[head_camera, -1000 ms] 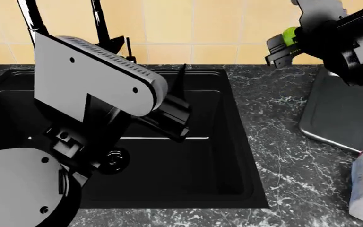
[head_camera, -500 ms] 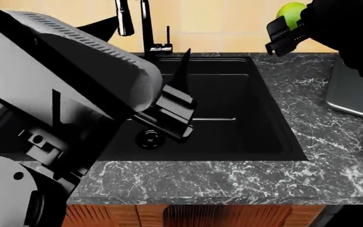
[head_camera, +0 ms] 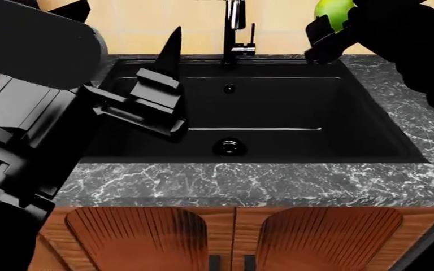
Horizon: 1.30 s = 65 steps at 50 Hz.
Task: Pick up the fruits and vegetables and place them in the sink. Turn on the sink faucet to wash them. Then turn the sink off and put them in the tray.
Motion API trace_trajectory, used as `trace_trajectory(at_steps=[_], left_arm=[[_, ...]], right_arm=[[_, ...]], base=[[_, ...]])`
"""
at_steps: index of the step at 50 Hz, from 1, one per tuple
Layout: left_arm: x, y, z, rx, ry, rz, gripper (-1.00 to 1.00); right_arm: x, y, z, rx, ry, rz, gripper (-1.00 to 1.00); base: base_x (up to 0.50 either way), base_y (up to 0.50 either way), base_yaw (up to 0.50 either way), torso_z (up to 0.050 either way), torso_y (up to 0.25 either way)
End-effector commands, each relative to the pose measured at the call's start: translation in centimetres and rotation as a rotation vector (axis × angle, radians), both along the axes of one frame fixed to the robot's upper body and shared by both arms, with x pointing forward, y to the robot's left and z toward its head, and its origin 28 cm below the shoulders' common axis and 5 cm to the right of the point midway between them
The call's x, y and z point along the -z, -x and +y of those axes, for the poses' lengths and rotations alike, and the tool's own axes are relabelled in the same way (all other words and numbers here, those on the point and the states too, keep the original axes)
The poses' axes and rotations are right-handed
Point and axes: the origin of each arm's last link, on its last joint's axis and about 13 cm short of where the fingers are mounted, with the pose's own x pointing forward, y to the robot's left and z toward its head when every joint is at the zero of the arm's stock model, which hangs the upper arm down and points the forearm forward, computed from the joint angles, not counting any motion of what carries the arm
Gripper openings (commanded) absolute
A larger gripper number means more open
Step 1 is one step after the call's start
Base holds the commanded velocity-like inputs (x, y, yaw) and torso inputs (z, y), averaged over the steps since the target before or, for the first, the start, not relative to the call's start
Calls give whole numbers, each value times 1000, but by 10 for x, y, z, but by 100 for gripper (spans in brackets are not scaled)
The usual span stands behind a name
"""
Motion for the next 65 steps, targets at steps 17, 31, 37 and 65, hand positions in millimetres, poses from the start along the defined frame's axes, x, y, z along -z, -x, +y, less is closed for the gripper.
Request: trace_trajectory(at_steps=[17, 31, 37, 65], left_arm=[[8, -45, 11, -125, -22, 134, 100], [11, -61, 5, -200, -78, 200, 100], [11, -64, 4, -196, -76, 217, 100], [12, -65, -2, -164, -86, 220, 100]], right_arm=[[1, 47, 7, -91, 6, -117, -100], [-6, 43, 19, -145, 10, -134, -100], [-5, 39, 20, -153, -3, -141, -100], [-5, 35, 23, -179, -26, -141, -100]], base=[[-152, 500, 0, 0, 0], [-128, 500, 0, 0, 0], [195, 426, 0, 0, 0], [458, 136, 0, 0, 0]])
